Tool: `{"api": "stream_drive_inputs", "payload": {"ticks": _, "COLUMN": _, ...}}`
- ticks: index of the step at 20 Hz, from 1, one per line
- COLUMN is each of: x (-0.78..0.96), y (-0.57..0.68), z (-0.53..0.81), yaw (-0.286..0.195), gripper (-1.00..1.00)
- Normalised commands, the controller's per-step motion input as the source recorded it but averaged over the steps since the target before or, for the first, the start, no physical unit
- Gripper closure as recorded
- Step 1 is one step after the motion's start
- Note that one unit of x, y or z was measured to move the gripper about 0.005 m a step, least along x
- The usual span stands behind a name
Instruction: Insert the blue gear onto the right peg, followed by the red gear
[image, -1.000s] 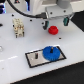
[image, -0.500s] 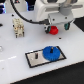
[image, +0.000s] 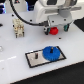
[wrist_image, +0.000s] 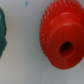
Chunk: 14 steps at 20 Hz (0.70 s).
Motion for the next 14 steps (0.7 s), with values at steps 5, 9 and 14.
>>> {"api": "stream_drive_inputs", "payload": {"ticks": 5, "x": -0.06, "y": -0.04, "z": -0.03, "yaw": 0.0, "gripper": 1.0}}
{"api": "stream_drive_inputs", "payload": {"ticks": 9, "x": -0.08, "y": -0.03, "z": -0.01, "yaw": 0.0, "gripper": 1.0}}
{"api": "stream_drive_inputs", "payload": {"ticks": 14, "x": -0.14, "y": -0.07, "z": -0.04, "yaw": 0.0, "gripper": 1.0}}
